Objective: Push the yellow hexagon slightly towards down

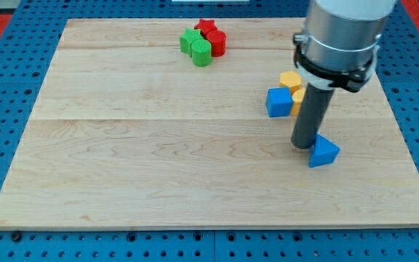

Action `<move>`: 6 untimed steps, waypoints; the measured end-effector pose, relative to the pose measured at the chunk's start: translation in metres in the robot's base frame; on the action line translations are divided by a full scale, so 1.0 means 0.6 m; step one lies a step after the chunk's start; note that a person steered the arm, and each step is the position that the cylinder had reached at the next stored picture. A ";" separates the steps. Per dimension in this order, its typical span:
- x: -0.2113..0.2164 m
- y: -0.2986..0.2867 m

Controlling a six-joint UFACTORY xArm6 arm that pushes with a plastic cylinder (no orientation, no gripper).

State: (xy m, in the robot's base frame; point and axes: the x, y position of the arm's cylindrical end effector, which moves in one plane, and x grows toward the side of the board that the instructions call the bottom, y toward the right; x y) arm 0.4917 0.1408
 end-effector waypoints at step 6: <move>-0.285 -0.024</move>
